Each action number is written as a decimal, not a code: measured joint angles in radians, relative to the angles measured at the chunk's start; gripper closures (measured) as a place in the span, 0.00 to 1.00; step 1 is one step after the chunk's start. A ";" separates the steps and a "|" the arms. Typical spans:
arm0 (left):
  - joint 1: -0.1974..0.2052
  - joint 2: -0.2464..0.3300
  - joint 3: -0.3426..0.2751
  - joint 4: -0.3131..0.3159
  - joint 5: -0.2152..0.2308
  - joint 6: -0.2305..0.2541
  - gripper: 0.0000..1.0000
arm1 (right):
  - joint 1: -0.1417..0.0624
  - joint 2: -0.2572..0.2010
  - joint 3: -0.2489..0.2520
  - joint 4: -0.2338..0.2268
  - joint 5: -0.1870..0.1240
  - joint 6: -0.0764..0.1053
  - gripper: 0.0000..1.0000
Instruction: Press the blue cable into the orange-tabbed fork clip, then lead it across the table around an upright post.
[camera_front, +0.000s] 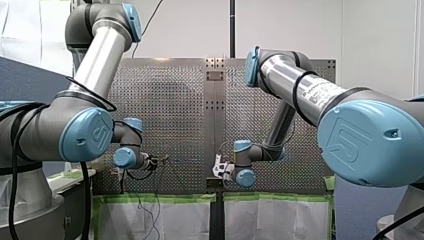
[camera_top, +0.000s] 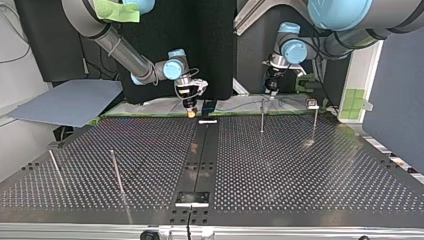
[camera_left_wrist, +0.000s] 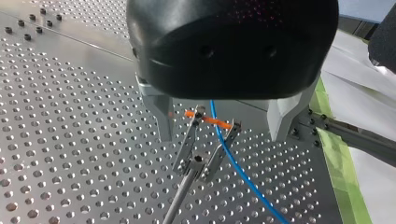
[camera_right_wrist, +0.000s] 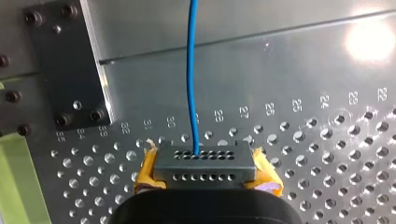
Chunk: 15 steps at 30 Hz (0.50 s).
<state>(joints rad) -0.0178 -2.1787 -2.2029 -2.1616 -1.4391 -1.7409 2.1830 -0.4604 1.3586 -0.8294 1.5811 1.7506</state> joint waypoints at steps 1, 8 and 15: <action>-0.002 0.000 0.000 0.000 -0.003 -0.001 0.00 | 0.000 0.000 0.000 0.000 -0.005 0.000 1.00; -0.014 0.000 0.000 0.000 -0.018 -0.004 0.00 | 0.000 0.001 0.000 0.000 -0.019 0.000 1.00; -0.016 0.000 0.000 0.000 -0.019 -0.005 0.00 | 0.000 0.001 0.000 0.000 -0.020 0.000 1.00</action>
<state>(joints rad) -0.0338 -2.1787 -2.2027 -2.1615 -1.4579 -1.7456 2.1832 -0.4595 1.3587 -0.8294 1.5609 1.7506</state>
